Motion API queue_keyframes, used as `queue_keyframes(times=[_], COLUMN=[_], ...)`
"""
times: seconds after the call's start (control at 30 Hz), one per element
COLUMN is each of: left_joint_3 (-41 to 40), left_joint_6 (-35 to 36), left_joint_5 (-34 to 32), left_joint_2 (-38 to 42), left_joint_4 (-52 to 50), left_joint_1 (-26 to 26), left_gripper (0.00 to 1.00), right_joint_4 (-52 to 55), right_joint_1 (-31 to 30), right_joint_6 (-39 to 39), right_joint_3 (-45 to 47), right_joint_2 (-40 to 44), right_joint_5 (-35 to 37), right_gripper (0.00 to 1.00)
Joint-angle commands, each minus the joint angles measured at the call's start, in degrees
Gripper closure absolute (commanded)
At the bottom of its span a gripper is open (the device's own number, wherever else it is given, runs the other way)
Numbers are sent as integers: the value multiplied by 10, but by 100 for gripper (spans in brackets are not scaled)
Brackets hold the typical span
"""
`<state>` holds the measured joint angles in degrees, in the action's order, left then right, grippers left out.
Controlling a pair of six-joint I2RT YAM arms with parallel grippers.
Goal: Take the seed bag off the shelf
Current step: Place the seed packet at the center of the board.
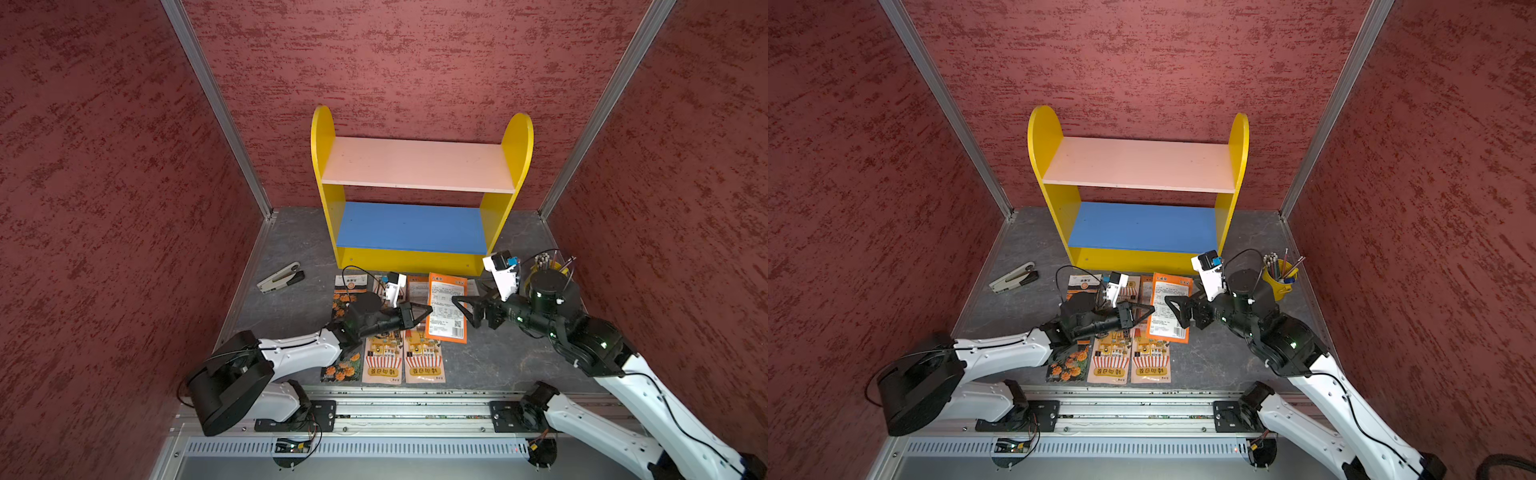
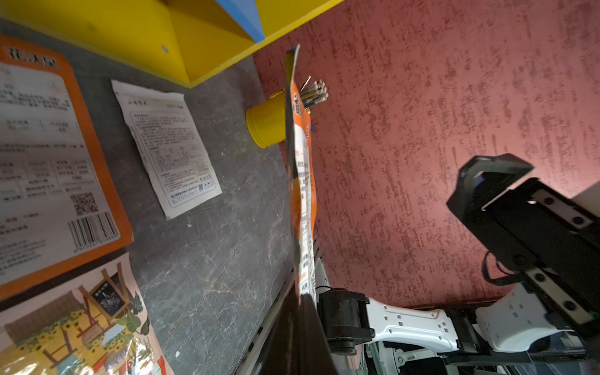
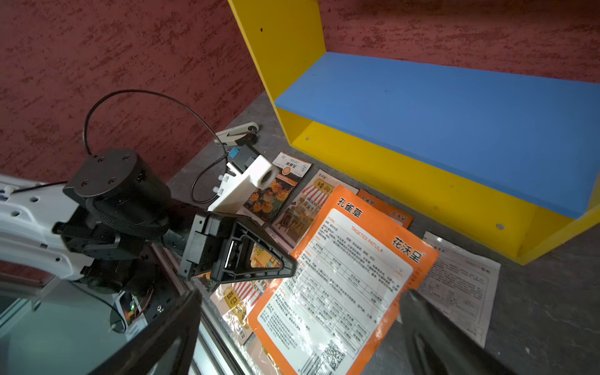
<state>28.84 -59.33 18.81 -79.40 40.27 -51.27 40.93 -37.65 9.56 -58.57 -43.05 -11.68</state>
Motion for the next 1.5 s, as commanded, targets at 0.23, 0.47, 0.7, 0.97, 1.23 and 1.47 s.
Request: queue_keyframes(times=[0.23, 0.47, 0.7, 0.97, 1.23, 1.47], left_joint_3=[47, 84, 110, 120, 118, 121], left_joint_6=[-70, -132, -163, -187, -205, -205], left_joint_5=[-143, -164, -191, -206, -224, -230], left_joint_2=[-183, -273, -289, -291, -281, -279], left_joint_4=[119, 133, 69, 17, -32, -56], left_joint_1=[-114, -157, -188, -204, -209, -207], left_gripper=[100, 100, 100, 100, 100, 77], right_joint_4=[142, 162, 158, 160, 159, 154], right_joint_1=[1, 1, 1, 1, 1, 1], right_joint_6=[-71, -71, -71, -67, -63, -60], right_joint_3=[-56, -59, -50, -44, -44, -40], right_joint_2=[38, 61, 75, 85, 89, 89], right_joint_5=[-86, -81, -77, -73, -76, -81], right_gripper=[2, 2, 1, 1, 2, 2])
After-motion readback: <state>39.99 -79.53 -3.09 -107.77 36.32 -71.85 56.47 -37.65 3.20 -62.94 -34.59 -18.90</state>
